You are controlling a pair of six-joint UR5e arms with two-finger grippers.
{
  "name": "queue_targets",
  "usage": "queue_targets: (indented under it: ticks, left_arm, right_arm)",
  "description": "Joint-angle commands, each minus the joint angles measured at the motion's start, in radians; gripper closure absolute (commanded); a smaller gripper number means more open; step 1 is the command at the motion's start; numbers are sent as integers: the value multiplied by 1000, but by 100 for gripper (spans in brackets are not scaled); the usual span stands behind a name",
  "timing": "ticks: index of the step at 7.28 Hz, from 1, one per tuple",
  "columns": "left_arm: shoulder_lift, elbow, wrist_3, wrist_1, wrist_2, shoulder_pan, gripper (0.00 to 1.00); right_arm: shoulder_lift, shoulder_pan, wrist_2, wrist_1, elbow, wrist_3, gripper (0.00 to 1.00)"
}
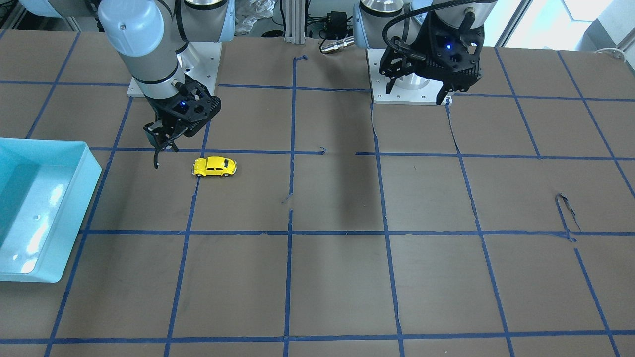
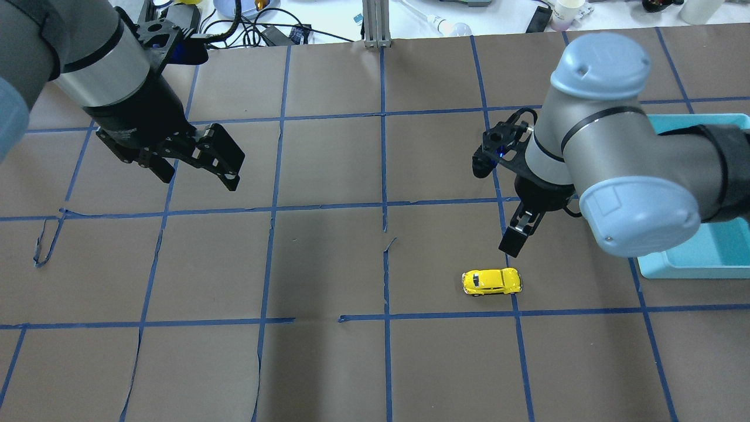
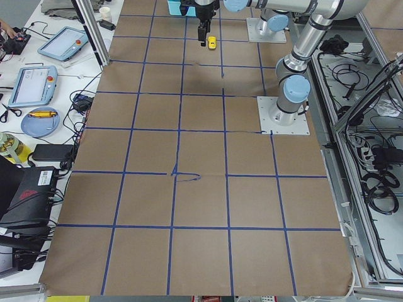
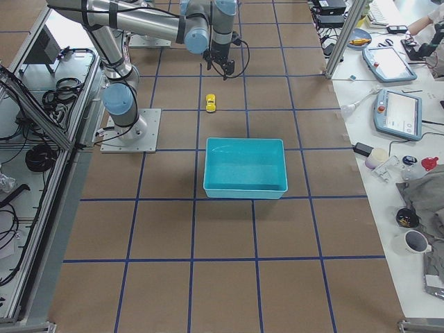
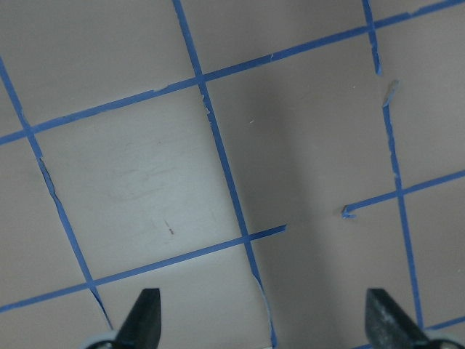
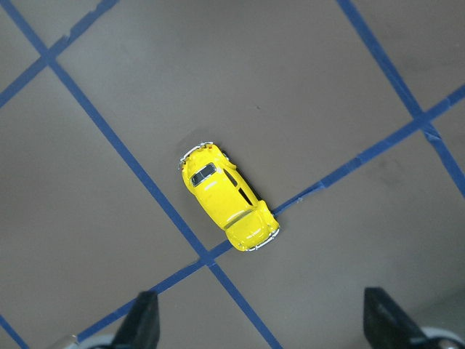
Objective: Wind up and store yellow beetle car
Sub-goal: 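Lower the right gripper onto the car while the left arm retracts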
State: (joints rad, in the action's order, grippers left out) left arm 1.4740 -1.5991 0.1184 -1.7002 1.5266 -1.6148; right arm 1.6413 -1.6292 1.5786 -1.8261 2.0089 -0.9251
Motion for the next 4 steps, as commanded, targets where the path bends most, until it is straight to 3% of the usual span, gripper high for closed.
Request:
queue_targets:
  ticks: [1,4]
  left_arm:
    - [5,2,-151,10,1,-46,0]
    - [-11,-1,-151,11,0,-43,0]
  right_arm:
    - [0,-1,-9,-183,175,-159,0]
    - [-3,-5,-12,-420,324,-319,0]
